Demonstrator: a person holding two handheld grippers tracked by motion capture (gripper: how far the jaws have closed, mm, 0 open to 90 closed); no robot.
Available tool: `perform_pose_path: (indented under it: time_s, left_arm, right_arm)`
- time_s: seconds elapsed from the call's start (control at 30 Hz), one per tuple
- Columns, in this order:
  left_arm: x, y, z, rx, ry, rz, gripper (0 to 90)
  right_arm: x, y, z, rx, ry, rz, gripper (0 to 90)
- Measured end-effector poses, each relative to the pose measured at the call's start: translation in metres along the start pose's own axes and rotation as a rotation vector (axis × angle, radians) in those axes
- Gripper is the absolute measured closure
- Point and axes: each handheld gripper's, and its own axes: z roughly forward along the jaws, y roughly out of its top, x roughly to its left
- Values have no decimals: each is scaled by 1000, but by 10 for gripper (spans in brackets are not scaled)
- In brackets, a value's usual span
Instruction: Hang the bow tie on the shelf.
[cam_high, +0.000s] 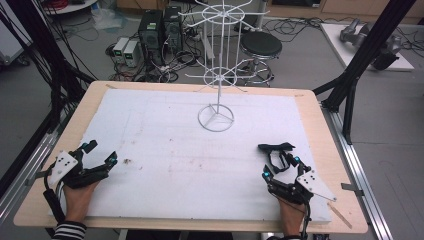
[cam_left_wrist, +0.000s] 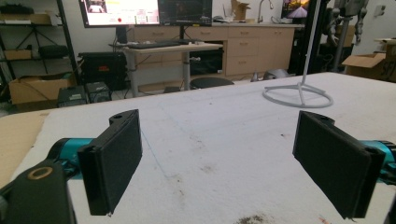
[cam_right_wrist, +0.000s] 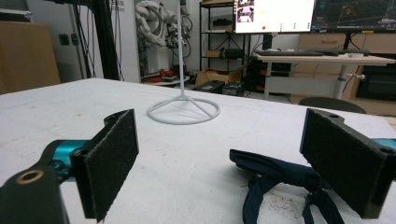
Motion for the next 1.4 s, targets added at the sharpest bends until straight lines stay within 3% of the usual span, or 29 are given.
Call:
perform_pose_path:
  time_s: [0.87,1.03,1.2,1.4]
  left_arm:
    - [-1,0,0,7,0,9,161]
    - [-1,0,0,5,-1,9,160]
    - [-1,0,1,3,1,10,161]
    - [-1,0,0,4,0,10,161]
  right_arm:
    - [0,0,0,-6,3,-3,106]
    - [-1,1,1,10,5,3,107]
    - [-5,2,2,30,17,40,107]
    - [-9,11,2,52,8,35,107]
